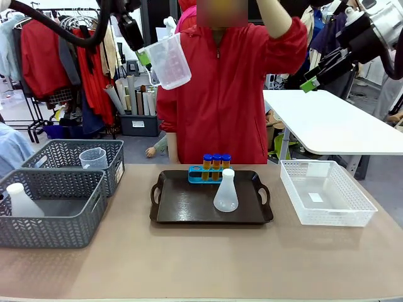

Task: Prepare the laboratory tools.
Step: Pick up one Large Measuring Cup and place it on the Handle tray.

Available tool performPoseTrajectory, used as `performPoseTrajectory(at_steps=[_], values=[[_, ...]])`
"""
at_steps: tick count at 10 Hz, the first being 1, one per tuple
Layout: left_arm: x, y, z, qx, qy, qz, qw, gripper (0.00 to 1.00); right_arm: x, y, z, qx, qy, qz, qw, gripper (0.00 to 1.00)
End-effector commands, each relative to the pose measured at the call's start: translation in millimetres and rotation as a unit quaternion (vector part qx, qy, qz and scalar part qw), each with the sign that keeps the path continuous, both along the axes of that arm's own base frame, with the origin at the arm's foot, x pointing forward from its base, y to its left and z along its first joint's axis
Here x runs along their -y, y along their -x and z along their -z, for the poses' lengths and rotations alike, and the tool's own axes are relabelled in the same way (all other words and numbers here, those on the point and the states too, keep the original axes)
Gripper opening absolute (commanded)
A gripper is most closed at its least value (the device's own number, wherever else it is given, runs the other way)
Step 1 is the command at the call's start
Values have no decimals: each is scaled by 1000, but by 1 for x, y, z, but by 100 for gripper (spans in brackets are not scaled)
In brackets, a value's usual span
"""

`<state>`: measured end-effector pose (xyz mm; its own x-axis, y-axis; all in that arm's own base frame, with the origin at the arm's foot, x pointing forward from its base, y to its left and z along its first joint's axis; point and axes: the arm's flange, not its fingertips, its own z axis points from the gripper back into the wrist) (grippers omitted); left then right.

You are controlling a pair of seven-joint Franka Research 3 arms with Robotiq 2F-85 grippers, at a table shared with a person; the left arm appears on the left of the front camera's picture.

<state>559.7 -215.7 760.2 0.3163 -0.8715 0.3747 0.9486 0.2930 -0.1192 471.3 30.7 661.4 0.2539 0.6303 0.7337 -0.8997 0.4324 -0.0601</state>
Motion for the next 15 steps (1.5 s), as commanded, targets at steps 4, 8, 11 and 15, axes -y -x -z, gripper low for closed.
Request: performPoseTrajectory(at_steps=[4,8,11,15], values=[[34,40,53,4,-73,93,993,0,0,1,-2,2,-2,-4,1000,100],[28,49,53,-12,-67,92,993,0,0,1,-2,2,-2,-4,1000,100],[9,57,50,-12,-79,91,993,0,0,1,-2,2,-2,-4,1000,100],[-21,53,53,-7,-109,52,993,0,0,1,-2,2,-2,-4,1000,100]])
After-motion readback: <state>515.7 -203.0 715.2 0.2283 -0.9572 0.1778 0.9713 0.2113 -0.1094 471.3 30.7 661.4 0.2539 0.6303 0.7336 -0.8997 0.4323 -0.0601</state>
